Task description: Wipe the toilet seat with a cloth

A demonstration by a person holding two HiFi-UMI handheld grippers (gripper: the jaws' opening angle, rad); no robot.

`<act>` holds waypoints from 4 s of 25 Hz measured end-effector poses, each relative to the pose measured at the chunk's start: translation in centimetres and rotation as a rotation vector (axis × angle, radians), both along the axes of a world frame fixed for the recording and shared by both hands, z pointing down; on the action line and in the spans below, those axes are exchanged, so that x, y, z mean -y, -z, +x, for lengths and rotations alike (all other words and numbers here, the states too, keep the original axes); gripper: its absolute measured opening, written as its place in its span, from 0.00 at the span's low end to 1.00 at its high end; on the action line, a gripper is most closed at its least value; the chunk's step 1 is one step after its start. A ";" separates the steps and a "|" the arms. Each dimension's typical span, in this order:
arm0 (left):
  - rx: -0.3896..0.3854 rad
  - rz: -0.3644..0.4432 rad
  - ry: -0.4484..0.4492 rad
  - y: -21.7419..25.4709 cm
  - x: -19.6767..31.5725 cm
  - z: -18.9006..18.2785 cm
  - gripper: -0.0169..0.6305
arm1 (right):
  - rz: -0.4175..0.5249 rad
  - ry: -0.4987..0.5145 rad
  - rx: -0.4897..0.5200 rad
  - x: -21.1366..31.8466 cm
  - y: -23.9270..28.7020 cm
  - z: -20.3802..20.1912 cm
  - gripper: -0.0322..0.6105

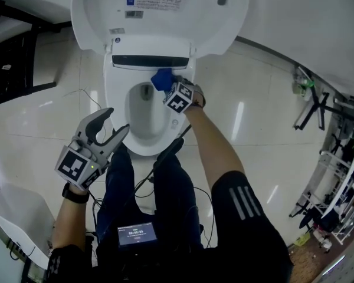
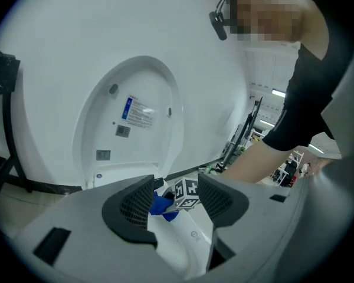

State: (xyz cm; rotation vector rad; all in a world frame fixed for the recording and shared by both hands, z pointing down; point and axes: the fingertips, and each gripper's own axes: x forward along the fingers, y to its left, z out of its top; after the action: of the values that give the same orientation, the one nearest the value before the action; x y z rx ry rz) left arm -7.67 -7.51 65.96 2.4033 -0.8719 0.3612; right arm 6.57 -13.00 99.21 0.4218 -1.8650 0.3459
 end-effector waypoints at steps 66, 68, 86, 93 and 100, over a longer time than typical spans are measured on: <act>-0.004 0.376 -0.032 31.7 -1.8 -4.3 0.39 | 0.477 -0.382 0.651 -6.3 58.9 1.5 0.31; -0.007 0.375 -0.019 32.5 -1.9 -4.2 0.39 | 0.477 -0.408 0.689 -6.7 60.4 2.2 0.31; -0.029 0.407 0.016 33.7 -2.0 -4.3 0.39 | 0.516 -0.479 0.806 -8.7 64.7 3.5 0.30; -0.035 0.420 0.001 34.3 -2.1 -3.4 0.40 | 0.520 -0.464 0.816 -8.6 65.5 3.3 0.30; -0.037 0.404 -0.012 33.9 -2.3 -2.5 0.39 | 0.526 -0.450 0.823 -8.6 66.0 3.3 0.30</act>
State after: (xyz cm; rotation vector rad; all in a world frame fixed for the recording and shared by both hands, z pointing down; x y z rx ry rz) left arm -10.12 -5.19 32.04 2.7736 -0.9908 0.1535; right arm 9.90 -4.35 33.24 1.2059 -2.6656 0.3523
